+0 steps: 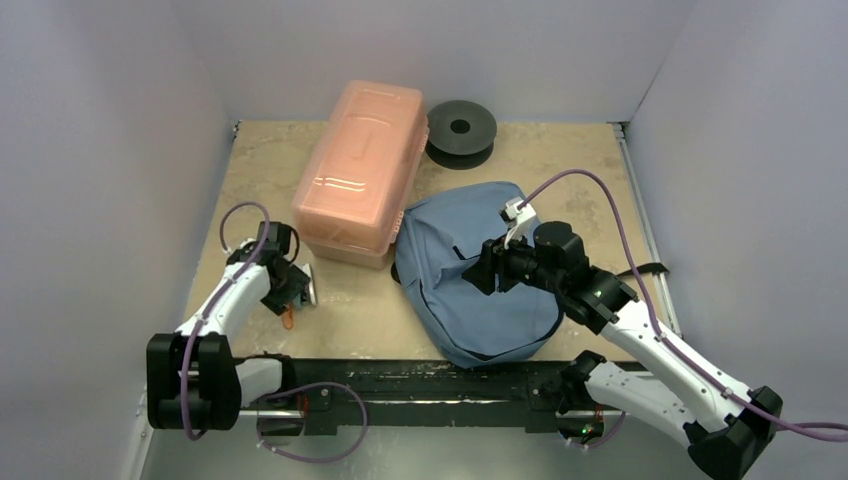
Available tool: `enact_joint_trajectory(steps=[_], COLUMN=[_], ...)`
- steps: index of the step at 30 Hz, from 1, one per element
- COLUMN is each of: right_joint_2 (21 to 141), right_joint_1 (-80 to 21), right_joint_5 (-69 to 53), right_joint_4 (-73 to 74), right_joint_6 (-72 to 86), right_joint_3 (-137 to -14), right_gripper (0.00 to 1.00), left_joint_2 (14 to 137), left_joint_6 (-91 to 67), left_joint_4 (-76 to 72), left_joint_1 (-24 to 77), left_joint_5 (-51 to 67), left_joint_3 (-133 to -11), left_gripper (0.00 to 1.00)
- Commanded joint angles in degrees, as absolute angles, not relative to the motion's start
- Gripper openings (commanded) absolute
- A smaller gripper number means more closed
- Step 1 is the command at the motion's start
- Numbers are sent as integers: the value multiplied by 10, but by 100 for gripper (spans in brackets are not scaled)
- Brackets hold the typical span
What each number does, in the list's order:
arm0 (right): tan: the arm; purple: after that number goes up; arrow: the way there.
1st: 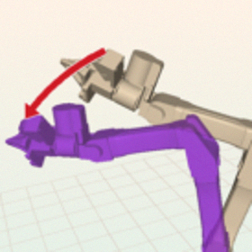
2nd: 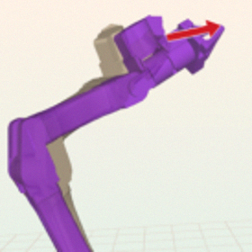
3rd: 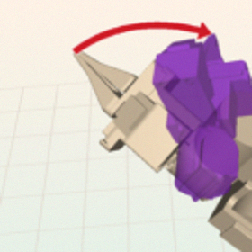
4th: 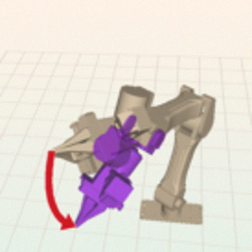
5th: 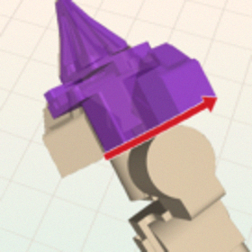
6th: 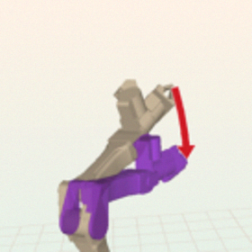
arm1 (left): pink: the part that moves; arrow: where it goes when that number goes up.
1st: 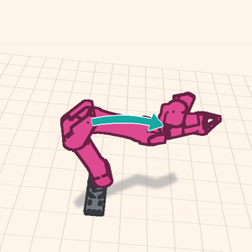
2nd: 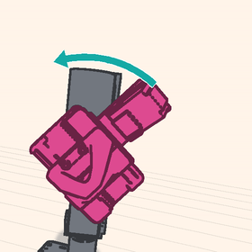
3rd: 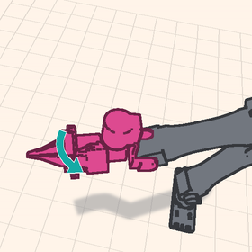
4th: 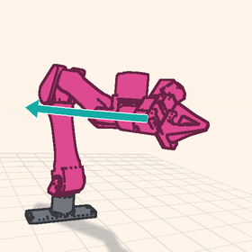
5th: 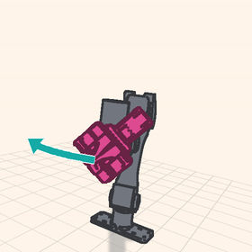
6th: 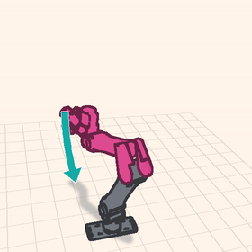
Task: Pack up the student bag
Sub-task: Pick up the stationery from the center of the board.
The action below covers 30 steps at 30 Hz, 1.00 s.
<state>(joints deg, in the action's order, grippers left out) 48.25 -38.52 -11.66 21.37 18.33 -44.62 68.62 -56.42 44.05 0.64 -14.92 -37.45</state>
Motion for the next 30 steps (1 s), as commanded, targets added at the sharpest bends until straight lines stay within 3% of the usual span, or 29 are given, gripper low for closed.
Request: enact_joint_trajectory(steps=[1, 3, 6, 8, 10, 20, 30], right_joint_2=[481, 485, 491, 495, 498, 519, 539], right_joint_1=[-385, -386, -385, -385, -385, -385, -386], right_joint_5=[-128, -126, -124, -123, -121, -116, -195], right_joint_4=[188, 188, 189, 189, 189, 190, 160], right_joint_6=[171, 170, 168, 167, 167, 175, 201], right_joint_3=[-441, -442, -444, -446, -446, -450, -461], right_gripper=[53, 53, 52, 51, 51, 51, 53], left_joint_2=[674, 682, 669, 655, 644, 554, 455], left_joint_6=[-560, -556, -548, -553, -558, -558, -546], left_joint_4=[404, 399, 377, 372, 382, 442, 477], left_joint_1=[3, 5, 4, 7, 12, 25, 108], left_joint_5=[-104, -81, -64, -49, -57, -90, -46], left_joint_3=[-336, -341, -329, -320, -318, -322, -335], left_gripper=[52, 50, 35, 31, 29, 0, 0])
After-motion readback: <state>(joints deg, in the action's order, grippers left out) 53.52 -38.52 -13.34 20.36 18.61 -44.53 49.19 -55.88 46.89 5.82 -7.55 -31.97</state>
